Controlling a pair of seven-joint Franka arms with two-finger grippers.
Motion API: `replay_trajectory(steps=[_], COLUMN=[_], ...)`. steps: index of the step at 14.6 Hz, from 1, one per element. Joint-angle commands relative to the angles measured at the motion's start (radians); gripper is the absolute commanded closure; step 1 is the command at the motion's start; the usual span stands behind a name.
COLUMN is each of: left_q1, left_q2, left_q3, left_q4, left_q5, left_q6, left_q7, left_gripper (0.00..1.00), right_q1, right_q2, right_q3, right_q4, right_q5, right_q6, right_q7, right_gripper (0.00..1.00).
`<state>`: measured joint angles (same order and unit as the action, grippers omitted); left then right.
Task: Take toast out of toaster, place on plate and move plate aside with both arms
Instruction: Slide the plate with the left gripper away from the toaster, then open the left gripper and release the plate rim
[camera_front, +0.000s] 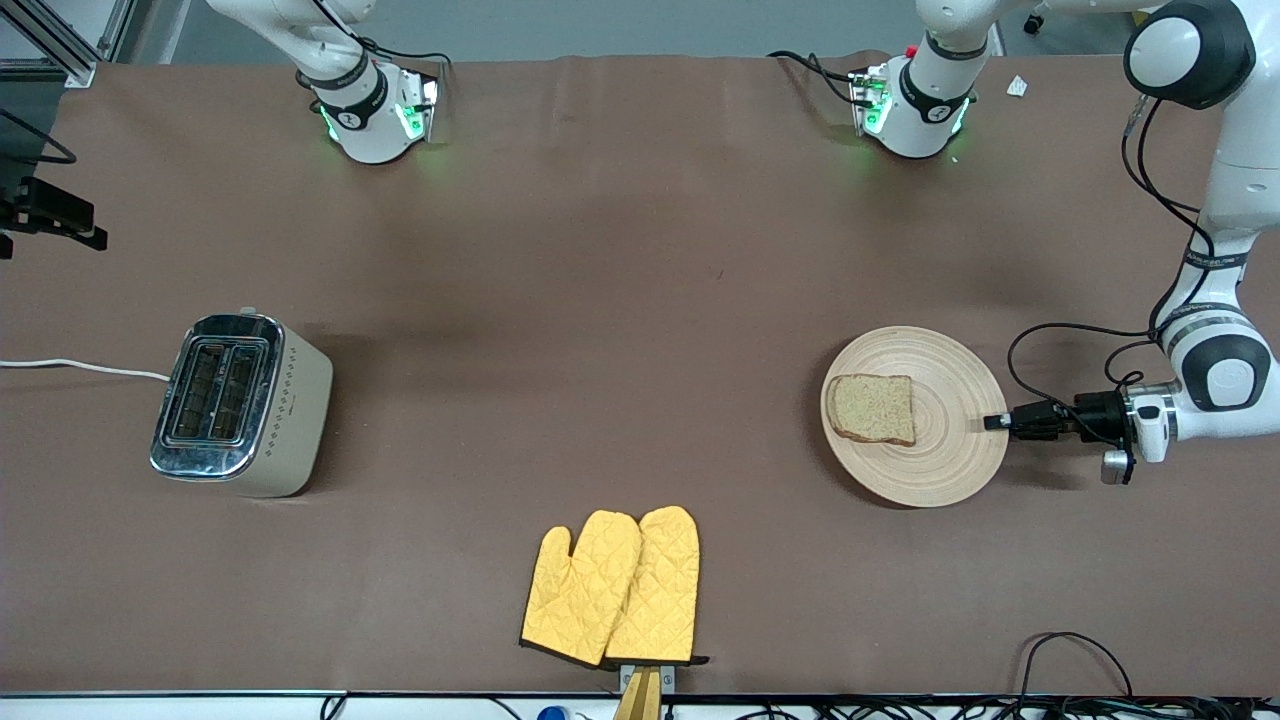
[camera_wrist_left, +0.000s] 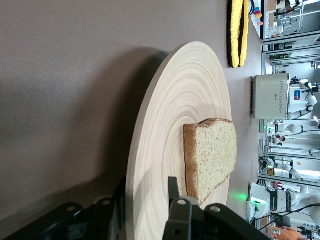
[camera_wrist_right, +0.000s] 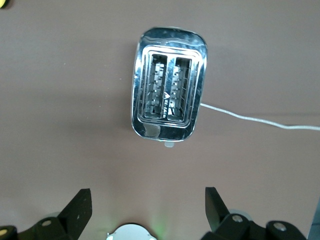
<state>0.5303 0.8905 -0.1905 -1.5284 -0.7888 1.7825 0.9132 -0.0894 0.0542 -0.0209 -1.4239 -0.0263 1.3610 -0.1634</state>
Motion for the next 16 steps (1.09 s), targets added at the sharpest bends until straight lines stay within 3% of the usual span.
replay_trajectory(steps=[1,8,16], left_q1=[0.022,0.013,-0.189], left_q2=[-0.018,-0.117,-0.442], left_q3=[0.011,-0.009,-0.033], left_q4=[0.019,0.152,0.166], left_q5=[0.003,0.296,0.532], left_q6=[-0.025,-0.026,-0.026], left_q7=[-0.007,-0.103,-0.481], left_gripper=[0.00,0.00,0.00], right_q1=[-0.016,-0.010,0.017], right_q2=[-0.022,-0.023,-0.023], right_q3=[0.019,0.026,0.027], right_q4=[-0.013,-0.013,-0.012], right_q5=[-0.011,0.002,0.002], right_q6=[-0.013,-0.005,-0.006], right_q7=[0.073,0.042,0.041], right_gripper=[0.00,0.00,0.00])
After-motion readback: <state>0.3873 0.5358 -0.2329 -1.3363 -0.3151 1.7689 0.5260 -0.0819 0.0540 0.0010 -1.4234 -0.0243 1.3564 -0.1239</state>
